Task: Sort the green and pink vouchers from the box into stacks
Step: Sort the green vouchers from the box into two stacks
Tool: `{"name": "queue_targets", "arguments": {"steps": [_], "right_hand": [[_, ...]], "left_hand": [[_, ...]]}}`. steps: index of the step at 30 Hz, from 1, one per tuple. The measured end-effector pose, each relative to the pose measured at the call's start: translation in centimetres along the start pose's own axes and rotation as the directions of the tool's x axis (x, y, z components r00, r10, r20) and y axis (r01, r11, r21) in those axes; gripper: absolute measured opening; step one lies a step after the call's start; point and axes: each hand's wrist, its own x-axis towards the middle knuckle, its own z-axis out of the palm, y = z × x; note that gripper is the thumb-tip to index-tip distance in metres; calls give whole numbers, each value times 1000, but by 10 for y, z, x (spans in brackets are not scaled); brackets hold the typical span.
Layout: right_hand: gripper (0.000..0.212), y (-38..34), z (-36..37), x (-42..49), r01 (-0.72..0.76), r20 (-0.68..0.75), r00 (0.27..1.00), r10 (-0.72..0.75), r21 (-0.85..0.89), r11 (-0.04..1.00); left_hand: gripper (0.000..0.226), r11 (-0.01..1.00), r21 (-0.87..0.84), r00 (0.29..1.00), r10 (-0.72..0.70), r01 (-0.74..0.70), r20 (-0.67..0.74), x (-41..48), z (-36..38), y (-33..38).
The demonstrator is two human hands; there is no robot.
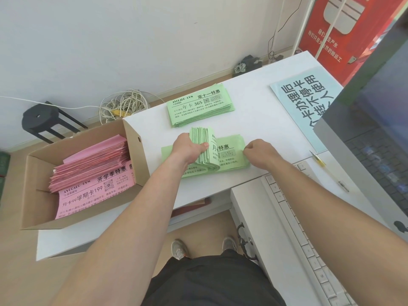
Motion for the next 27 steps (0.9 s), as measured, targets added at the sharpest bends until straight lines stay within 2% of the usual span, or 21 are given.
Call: {"name": "queue_targets", "arguments": {"steps": [11, 15, 22, 26, 27], "right_hand": [[28, 0, -1, 2, -8, 3, 1000, 8, 19, 1000], [16, -1, -2, 1, 11, 17, 1000, -11, -2, 1000], [15, -3, -2, 1, 18, 9, 1000, -18, -25, 1000], [15, -4, -2, 2, 24, 7, 1000, -24, -34, 999], [14, -4, -2, 2, 25, 8, 1000, -24, -36, 999]], "left_hand": [[43, 999, 36, 1000, 4, -4, 6, -3, -2, 2], [36, 1000, 30, 1000, 10, -10, 14, -4, -4, 2], [23, 1000, 11, 999, 24, -25, 45, -3, -5, 3], [51, 1000, 21, 999, 11, -12, 48, -2, -5, 2], [52, 1000, 17, 999, 6, -7, 53, -2, -6, 1]]}}
